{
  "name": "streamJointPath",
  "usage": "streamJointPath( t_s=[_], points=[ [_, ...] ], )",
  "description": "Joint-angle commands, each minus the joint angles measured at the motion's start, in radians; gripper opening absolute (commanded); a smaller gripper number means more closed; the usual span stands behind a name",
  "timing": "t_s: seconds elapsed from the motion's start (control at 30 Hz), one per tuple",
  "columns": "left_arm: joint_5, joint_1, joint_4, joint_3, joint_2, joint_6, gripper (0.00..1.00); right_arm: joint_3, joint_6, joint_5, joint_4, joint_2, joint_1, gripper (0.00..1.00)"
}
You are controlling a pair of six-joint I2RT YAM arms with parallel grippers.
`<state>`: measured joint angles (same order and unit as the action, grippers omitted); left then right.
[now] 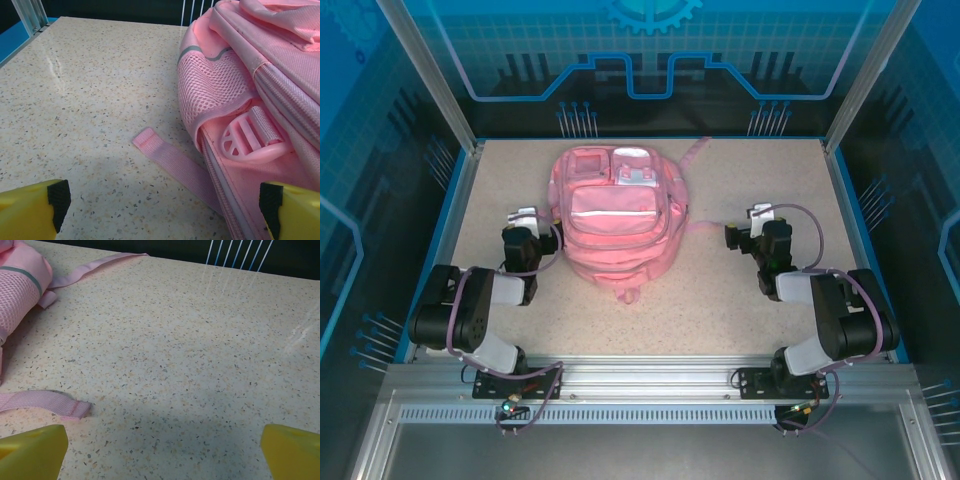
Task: Pack the student bag
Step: Reset both arms
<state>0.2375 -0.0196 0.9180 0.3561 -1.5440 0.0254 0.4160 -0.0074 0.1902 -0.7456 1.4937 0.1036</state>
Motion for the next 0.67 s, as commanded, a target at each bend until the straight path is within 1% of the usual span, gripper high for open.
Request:
streamJointPath(
  t_s=[0.0, 0.07, 0.13, 0.6, 0.63],
  points=[
    [0.017, -0.016, 0.038, 0.008, -0.009, -0.007, 0.99, 0.004, 0.016, -0.028, -0.032, 0.01, -0.022, 1.0],
    [0.015, -0.016, 0.043, 0.006, -0.009, -0.007, 0.99, 0.004, 0.016, -0.03, -0.032, 0.01, -0.023, 1.0],
    [-0.01, -0.016, 0.033, 0.013, -0.01, -0.015, 0.99, 0.004, 0.017, -0.029, -0.032, 0.011, -0.023, 1.0],
    [-0.015, -0.017, 0.029, 0.015, -0.01, -0.016, 0.99, 0.003, 0.017, -0.03, -0.036, 0.01, -0.023, 1.0],
    [-0.014, -0.017, 0.031, 0.014, -0.01, -0.016, 0.99, -0.003, 0.009, -0.048, -0.042, 0.008, -0.022, 1.0]
  ],
)
